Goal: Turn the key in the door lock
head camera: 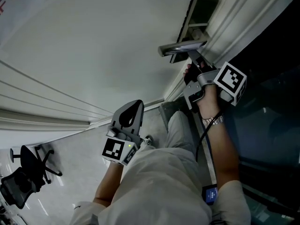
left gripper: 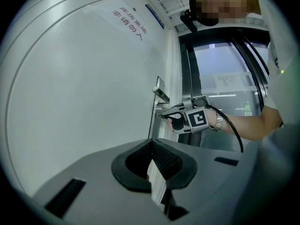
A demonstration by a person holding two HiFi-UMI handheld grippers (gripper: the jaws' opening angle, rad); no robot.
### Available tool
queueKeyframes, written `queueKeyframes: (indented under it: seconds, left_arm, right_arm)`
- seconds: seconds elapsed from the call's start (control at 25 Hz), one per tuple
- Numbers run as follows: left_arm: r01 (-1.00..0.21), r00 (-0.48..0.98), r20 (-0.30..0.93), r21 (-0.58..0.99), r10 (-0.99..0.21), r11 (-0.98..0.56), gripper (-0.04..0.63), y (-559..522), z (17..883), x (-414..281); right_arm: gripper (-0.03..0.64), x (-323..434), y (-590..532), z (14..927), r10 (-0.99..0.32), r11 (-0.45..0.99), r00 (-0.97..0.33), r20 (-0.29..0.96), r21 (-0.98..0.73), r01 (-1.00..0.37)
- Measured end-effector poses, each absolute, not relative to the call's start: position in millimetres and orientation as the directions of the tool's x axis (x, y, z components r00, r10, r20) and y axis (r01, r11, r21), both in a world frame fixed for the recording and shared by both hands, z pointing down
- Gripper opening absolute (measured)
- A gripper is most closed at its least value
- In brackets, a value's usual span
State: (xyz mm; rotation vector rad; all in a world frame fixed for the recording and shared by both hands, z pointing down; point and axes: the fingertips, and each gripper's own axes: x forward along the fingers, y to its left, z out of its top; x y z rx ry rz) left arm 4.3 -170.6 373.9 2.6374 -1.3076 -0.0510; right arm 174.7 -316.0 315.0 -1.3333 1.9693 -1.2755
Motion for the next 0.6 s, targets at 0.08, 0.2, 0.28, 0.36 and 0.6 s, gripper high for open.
queueKeyframes:
  seconds: [0.08,0.2,0.28,0.36,0.6]
  left_arm:
    - [-0.785,0.61,0.075,0.194,-0.789,-0.589,0.003,-169,376,5]
    - [-0.781,0.611,0.027,0.188,-0.792,-0.596,0.003,-169,371,6]
    - [-0.785,0.61,0.072,0.191,-0.789,-0.589,0.003,-166,379,4]
    - [-0.787,0.61,0.107,0.194,-0.785,-0.585,0.003,-164,385,1]
    - [-0.78,0.61,0.022,0.191,-0.792,-0.596,0.003,-163,371,4]
  right_arm:
    - [0.012,175,-316,314,-0.889,0.102,-0.44,0.125,-0.883,-0.459]
    - [0.012,173,-316,310,-0.886,0.15,-0.445,0.128,-0.83,-0.538]
    - [0.029,164,-312,308,-0.869,0.236,-0.477,0.133,-0.736,-0.635]
    - [0.123,158,-304,309,-0.851,0.315,-0.494,0.174,-0.584,-0.748]
    - [0.155,159,-291,306,-0.914,0.35,-0.29,0.285,0.191,-0.917]
